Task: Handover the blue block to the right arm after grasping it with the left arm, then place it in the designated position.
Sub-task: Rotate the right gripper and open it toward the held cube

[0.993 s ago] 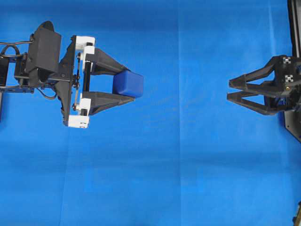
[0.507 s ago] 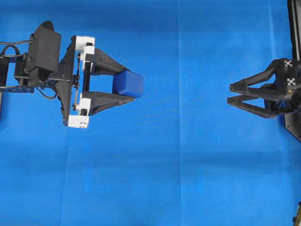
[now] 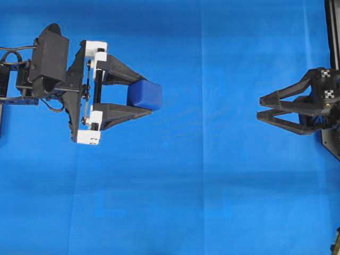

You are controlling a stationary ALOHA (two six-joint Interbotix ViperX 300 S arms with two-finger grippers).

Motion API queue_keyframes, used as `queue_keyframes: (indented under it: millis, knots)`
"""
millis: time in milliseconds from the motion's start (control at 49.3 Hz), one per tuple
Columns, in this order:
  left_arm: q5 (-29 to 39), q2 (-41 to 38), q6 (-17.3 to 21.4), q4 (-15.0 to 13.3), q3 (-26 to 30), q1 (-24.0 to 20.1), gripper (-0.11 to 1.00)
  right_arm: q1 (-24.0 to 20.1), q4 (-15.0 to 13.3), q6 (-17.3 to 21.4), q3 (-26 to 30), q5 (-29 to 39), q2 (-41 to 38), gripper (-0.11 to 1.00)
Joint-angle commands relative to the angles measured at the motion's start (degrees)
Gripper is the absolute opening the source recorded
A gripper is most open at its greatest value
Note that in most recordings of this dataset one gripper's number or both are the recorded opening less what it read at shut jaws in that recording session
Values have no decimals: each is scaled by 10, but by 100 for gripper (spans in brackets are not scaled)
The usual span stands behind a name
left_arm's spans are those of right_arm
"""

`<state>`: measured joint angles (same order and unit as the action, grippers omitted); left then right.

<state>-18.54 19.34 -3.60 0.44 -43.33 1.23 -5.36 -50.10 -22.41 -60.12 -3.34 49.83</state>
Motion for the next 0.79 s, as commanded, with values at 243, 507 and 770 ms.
queue_keyframes:
  millis: [243, 507, 770]
  knots:
    - [-5, 11, 0, 0, 6, 1, 46, -2, 1, 2, 17, -4, -2, 93]
    - [-4, 11, 0, 0, 6, 1, 46, -2, 1, 2, 18, -3, -5, 93]
    - [-4, 11, 0, 0, 6, 1, 46, -2, 4, 3, 51, -1, -53, 93]
